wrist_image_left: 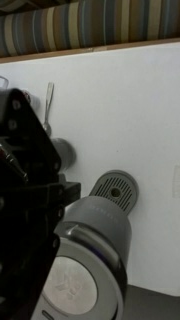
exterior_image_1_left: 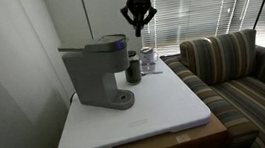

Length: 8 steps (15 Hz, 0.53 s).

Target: Open the coffee maker lid

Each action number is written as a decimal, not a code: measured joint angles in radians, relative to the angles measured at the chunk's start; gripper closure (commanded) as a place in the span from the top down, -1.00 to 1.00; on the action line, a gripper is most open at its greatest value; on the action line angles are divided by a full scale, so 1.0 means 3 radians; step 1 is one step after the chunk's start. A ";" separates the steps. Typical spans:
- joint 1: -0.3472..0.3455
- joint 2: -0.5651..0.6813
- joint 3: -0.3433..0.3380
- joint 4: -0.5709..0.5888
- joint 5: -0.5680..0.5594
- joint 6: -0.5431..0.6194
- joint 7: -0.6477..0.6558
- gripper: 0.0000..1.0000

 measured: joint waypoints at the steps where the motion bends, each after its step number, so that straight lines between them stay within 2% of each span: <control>1: 0.0000 -0.0004 0.0000 -0.0065 0.0086 0.0148 0.0032 -1.00; 8: -0.0005 -0.0182 0.0004 -0.0751 0.0811 0.1180 0.0017 -1.00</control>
